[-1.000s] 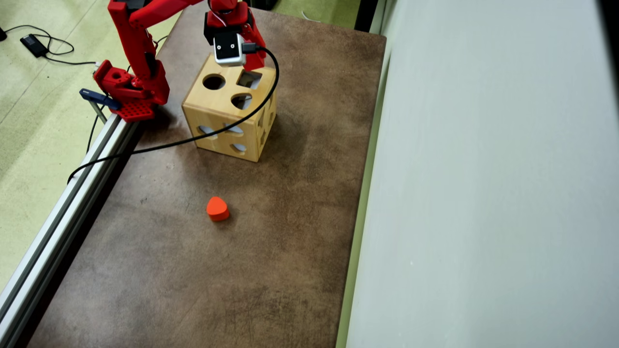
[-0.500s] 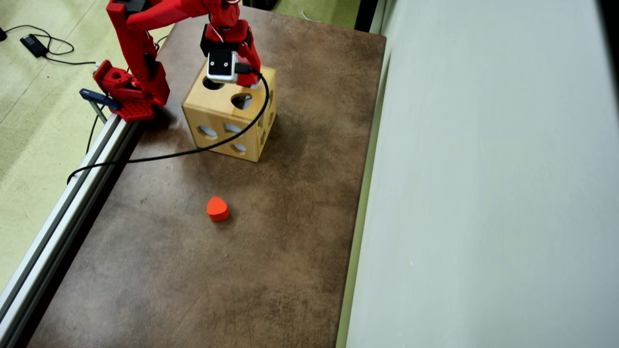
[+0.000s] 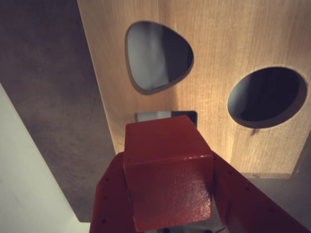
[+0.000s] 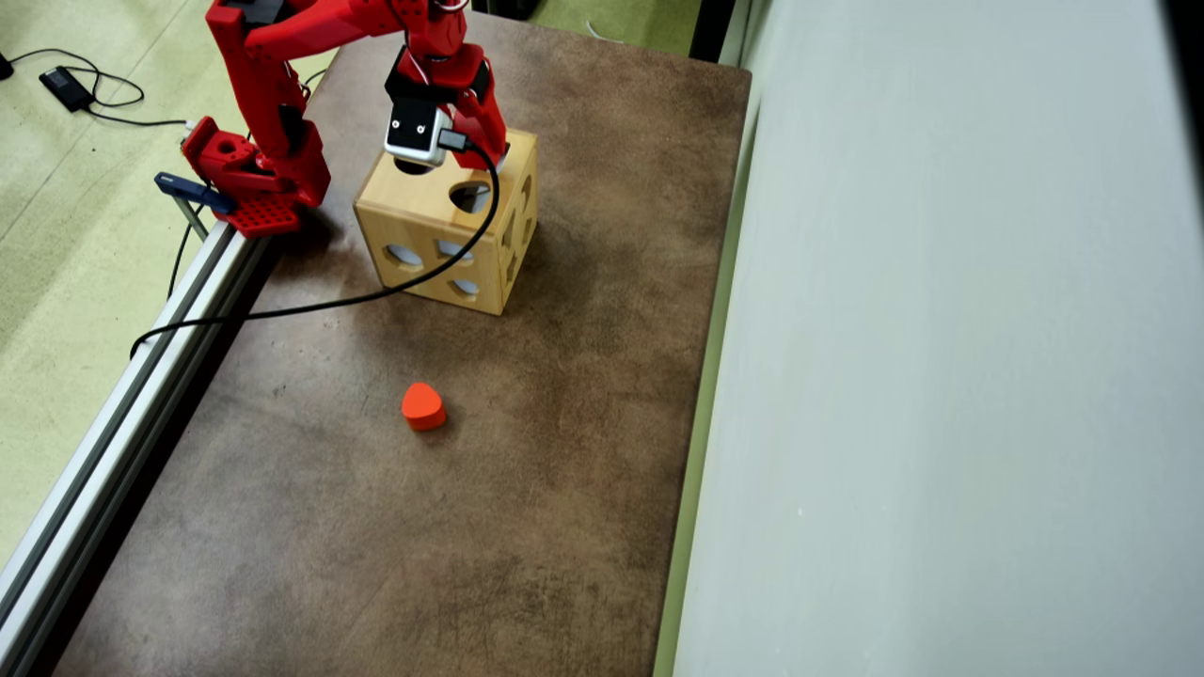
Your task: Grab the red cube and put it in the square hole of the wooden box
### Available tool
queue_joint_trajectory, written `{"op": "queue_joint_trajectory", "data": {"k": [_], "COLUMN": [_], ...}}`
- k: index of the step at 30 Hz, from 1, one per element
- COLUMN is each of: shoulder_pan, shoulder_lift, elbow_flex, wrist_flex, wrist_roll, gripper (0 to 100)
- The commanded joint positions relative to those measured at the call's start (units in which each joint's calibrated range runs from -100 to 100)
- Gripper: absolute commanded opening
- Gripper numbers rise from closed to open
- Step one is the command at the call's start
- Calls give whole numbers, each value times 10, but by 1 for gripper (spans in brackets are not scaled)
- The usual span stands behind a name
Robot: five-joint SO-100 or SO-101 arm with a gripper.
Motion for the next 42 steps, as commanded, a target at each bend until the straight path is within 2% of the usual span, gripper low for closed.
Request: {"op": "queue_joint_trajectory", "data": {"k": [1,24,30,42], "shoulder_pan": [-17,-9,-9,-9], "shoulder_lift": [-28,-26,-10,-15], "elbow_flex": [-4,49,49,59], "wrist_flex": [2,-1,-59,-51], "wrist_roll": [-2,-2,-2,-3], "gripper": [1,1,1,1]}}
